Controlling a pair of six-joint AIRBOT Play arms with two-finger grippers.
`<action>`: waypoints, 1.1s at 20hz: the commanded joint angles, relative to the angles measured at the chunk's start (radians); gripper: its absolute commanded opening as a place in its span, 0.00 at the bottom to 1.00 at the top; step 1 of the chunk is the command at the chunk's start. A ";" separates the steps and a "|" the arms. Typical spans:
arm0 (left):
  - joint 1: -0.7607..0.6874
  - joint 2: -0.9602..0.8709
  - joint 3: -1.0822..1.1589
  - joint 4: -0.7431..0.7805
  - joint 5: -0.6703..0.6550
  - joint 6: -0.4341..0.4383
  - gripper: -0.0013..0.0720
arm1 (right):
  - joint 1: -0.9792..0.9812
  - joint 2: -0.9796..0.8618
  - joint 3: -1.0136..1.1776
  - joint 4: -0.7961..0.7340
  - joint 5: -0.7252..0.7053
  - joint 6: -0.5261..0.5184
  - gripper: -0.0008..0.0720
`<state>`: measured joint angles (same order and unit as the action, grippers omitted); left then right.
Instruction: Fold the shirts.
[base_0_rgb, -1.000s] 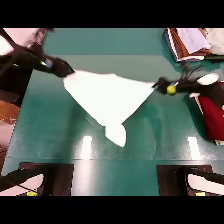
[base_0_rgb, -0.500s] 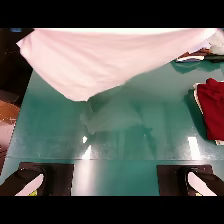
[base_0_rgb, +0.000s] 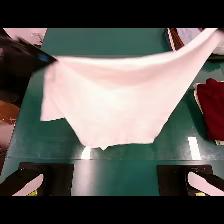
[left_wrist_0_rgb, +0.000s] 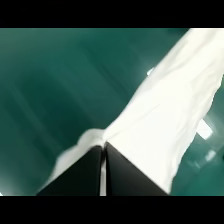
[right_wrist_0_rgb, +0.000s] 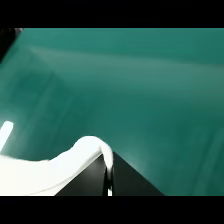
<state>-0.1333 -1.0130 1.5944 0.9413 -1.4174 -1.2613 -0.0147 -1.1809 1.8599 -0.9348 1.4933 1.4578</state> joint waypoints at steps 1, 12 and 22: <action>0.000 -0.131 -0.228 -0.021 0.050 0.046 0.05 | 0.060 -0.136 -0.056 -0.089 0.076 0.017 0.03; 0.003 -0.424 -0.290 0.063 0.452 0.090 0.86 | 0.128 -0.248 -0.352 -0.088 -0.114 0.015 0.03; 0.248 -0.388 -0.235 0.074 0.144 -0.021 0.86 | 0.087 -0.229 -0.346 -0.087 -0.107 -0.011 0.03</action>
<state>0.0307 -1.4052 1.4189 1.0763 -1.1957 -1.2575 0.0772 -1.4124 1.5146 -1.0225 1.3899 1.4590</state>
